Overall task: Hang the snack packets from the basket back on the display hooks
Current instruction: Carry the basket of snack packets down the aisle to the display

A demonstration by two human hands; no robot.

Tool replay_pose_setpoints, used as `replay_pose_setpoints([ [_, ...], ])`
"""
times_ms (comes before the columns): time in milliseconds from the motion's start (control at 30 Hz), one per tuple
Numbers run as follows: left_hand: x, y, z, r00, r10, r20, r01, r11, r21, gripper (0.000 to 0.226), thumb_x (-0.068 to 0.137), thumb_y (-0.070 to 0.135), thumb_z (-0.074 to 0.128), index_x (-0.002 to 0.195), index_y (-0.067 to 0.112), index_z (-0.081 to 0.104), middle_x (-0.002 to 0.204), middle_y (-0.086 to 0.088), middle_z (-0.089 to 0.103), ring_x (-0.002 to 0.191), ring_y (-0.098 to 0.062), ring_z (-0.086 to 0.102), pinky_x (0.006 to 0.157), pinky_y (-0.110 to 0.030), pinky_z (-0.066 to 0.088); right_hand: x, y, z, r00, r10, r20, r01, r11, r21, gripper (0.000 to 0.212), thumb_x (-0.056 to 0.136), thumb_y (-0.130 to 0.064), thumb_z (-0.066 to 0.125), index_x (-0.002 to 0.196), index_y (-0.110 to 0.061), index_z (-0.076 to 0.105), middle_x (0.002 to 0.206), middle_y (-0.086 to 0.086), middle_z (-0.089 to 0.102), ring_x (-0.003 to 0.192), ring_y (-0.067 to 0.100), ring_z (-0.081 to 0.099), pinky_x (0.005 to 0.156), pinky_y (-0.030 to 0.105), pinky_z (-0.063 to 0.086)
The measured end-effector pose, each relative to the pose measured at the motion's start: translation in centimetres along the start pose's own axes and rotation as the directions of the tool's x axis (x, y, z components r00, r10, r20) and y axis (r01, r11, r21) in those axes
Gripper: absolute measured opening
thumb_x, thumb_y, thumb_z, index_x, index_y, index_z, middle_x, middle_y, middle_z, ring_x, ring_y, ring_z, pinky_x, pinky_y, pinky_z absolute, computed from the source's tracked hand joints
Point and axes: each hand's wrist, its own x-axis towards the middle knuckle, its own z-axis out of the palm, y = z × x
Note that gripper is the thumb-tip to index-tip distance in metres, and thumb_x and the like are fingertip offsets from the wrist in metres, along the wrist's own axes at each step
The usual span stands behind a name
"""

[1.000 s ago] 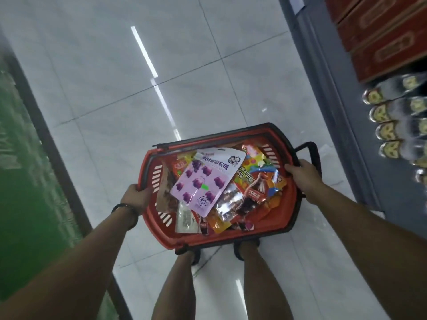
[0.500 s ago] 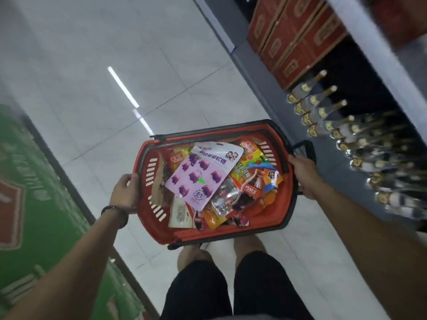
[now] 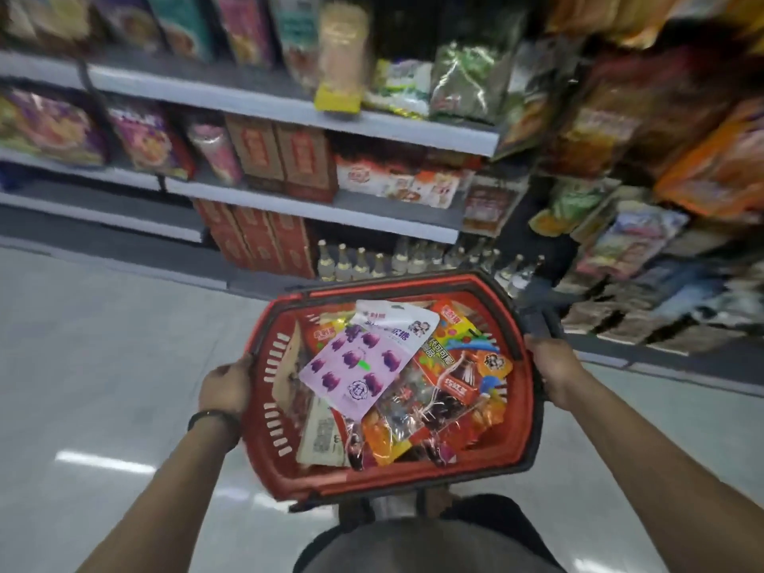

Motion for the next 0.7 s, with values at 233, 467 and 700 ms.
replay_pose_setpoints([
  [233,-8.9,8.3,13.6,0.959,0.214,0.185,-0.24,0.962,0.129,0.042,0.1,0.05,0.061,0.1,0.01,0.071,0.107,-0.023,0.073,0.096,-0.042,0.069,0.094,-0.056,0.057,-0.7,8.5,-18.8,0.976,0.079,-0.203,-0.023,0.963,0.268,0.026,0.106,-0.028,0.06,0.103,-0.006,0.074,0.094,0.028,0.08,0.085,0.047,0.079,0.083,0.07,0.063],
  [467,-24.0,12.0,32.4,0.856,0.327,0.401,-0.417,0.895,0.16,0.033,0.103,0.039,0.064,0.109,0.007,0.069,0.11,-0.02,0.07,0.096,-0.037,0.067,0.09,-0.047,0.055,-1.2,20.2,-38.0,0.896,0.227,-0.382,-0.044,0.901,0.432,0.027,0.106,-0.031,0.062,0.092,-0.011,0.073,0.09,0.025,0.078,0.083,0.044,0.079,0.082,0.063,0.066],
  [700,-38.0,13.2,52.4,0.701,0.385,0.6,-0.611,0.758,0.228,0.061,0.096,0.055,0.065,0.111,-0.003,0.075,0.122,-0.031,0.071,0.113,-0.046,0.068,0.104,-0.056,0.053,-1.8,32.1,-55.4,0.792,0.362,-0.491,-0.048,0.839,0.541,0.035,0.109,-0.031,0.057,0.099,-0.004,0.076,0.093,0.024,0.078,0.088,0.043,0.077,0.087,0.064,0.064],
])
